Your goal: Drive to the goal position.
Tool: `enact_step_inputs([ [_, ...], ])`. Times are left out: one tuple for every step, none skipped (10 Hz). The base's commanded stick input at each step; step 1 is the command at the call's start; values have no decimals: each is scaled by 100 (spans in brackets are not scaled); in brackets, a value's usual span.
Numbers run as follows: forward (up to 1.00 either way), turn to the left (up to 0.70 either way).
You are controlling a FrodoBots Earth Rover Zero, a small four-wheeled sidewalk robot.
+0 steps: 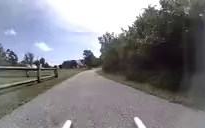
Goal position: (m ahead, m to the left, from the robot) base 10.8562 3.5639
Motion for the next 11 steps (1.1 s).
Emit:
enact_step_inputs([
  [50,50],
  [50,50],
  [50,50],
  [50,50],
  [50,30],
  [50,0],
  [50,0],
  [50,0],
  [50,0],
  [50,0],
  [50,0],
])
